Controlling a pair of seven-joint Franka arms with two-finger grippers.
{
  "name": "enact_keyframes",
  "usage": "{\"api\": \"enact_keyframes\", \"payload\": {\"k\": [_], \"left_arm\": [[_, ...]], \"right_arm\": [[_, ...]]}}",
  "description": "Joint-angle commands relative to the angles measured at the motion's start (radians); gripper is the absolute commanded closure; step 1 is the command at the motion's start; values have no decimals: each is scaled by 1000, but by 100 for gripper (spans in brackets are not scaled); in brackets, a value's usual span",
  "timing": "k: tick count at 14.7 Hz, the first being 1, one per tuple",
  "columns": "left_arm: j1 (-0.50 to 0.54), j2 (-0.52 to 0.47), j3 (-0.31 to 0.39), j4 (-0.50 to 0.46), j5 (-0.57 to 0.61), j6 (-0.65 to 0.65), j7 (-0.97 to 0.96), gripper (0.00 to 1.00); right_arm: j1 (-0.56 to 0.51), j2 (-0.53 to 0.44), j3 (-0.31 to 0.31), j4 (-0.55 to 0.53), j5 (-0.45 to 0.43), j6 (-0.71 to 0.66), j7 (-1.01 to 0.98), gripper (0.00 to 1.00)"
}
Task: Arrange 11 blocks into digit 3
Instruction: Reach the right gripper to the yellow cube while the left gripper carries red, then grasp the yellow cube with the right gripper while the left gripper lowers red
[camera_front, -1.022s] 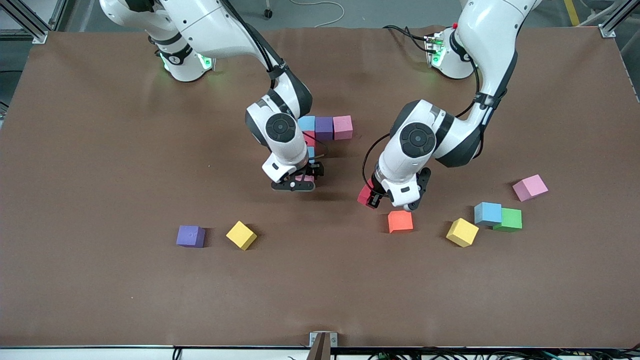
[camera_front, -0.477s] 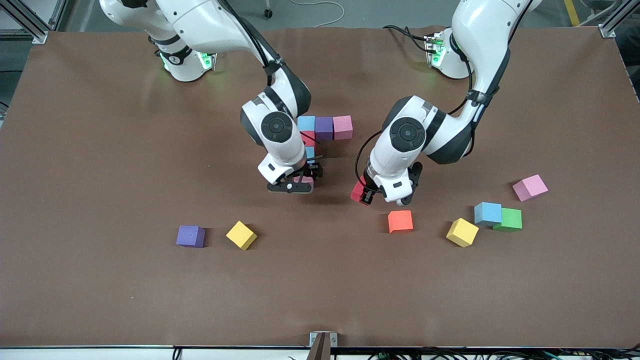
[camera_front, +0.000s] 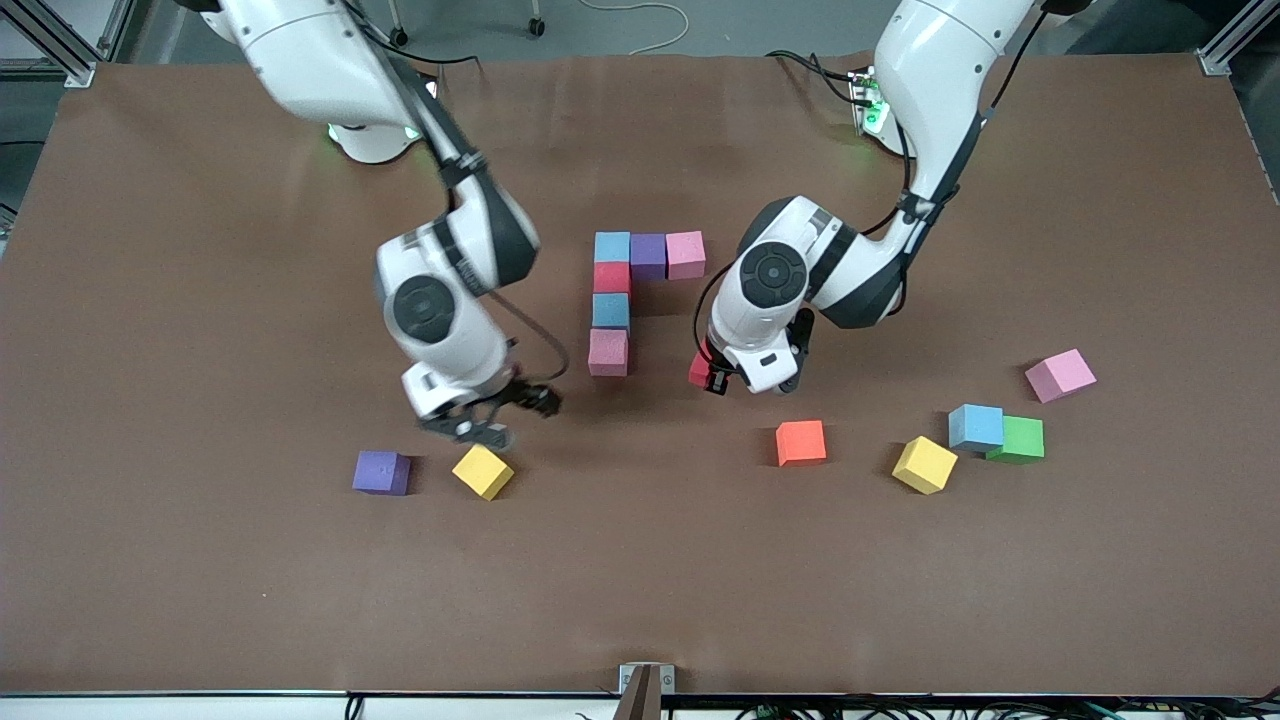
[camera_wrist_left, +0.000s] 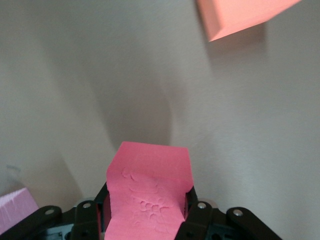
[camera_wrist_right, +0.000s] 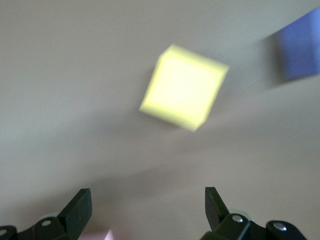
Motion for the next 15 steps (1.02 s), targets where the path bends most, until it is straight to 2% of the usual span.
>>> {"api": "enact_keyframes", "payload": {"k": [1, 3, 5, 9, 12, 15], "left_arm": [[-34, -20, 3, -51, 13, 53, -159, 49], [-82, -24, 8, -89, 26, 125, -358, 49], [-92, -24, 3, -108, 65, 133, -444, 49], [-146, -24, 3, -148, 67, 186, -596, 49], [-180, -44, 3, -189, 67, 232, -643, 49], [-198, -44, 4, -208, 67, 278, -658, 49]], "right_arm": [[-59, 30, 18, -8, -49, 71, 45, 0], [-82, 76, 15, 58, -62, 13, 117, 0], [-84, 122, 17, 145, -62, -73, 176, 0], [-67, 198, 18, 251, -59, -81, 285, 0], [-55, 261, 18, 319, -63, -92, 339, 0], [-54, 286, 18, 321, -66, -69, 340, 0]]}}
